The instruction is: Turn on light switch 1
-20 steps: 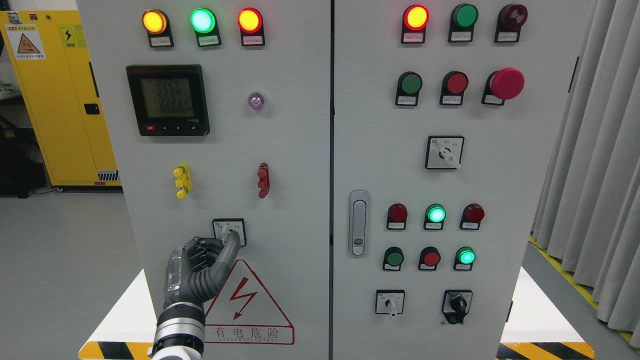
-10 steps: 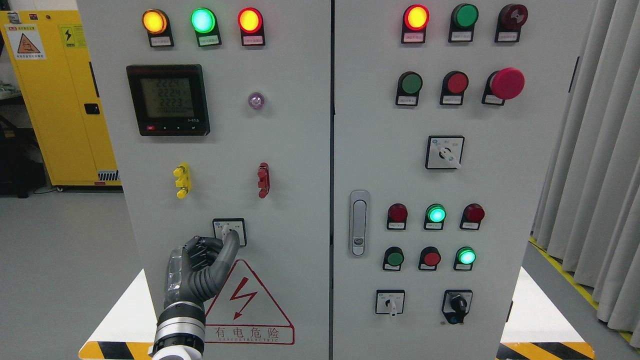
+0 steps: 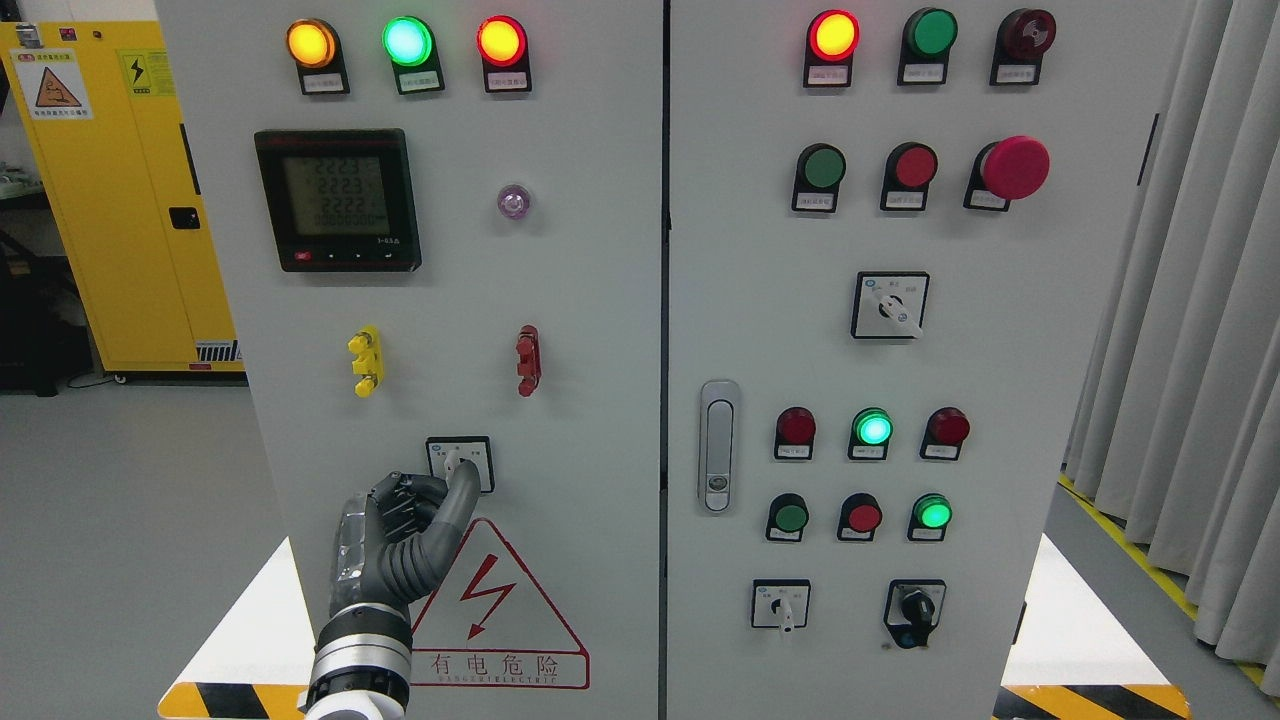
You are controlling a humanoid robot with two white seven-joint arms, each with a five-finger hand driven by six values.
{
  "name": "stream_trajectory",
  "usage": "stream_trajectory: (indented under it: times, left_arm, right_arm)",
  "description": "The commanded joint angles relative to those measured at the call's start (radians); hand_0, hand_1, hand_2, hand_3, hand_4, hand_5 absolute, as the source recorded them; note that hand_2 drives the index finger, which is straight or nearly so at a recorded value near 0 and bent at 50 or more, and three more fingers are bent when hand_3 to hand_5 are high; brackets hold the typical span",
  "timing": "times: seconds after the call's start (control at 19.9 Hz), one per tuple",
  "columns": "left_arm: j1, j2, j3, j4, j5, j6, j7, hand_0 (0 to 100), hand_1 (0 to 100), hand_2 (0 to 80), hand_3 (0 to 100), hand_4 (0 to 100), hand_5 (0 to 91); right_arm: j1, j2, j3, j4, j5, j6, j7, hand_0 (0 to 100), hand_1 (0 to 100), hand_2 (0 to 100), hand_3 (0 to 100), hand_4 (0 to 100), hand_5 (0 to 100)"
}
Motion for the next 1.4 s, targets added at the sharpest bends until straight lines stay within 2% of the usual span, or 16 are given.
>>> stream_trajectory:
  times: [0.0,0.95,1.05,1.35]
  left_arm:
    - [-0.001,-0.001,-0.001,0.006,0.019,0.002,0.0,38,61,58.4,91,91,88.6]
    - [-0.001,-0.001,-0.001,0.009,0.02,-0.006,0.0,42,58,57.8,92,91,88.3]
    - [-0.001,-0.001,-0.001,0.009,0.022,-0.006,0.0,40,58,57.8,92,91,88.3]
    - [-0.001,-0.004,-0.002,0.009,0.025,-0.007,0.0,18,57,58.3,92,91,88.2]
  right_arm:
    - [0.0,0.0,0.0,0.0,0.0,0.0,0.001,0,50,4,0,0,0]
    - [0.0,0.0,0.0,0.0,0.0,0.0,0.001,0,50,4,0,0,0]
    - [0.0,0.0,0.0,0.0,0.0,0.0,-0.001,0,50,4,0,0,0]
    - [0.0,0.0,0.0,0.0,0.0,0.0,0.001,0,50,4,0,0,0]
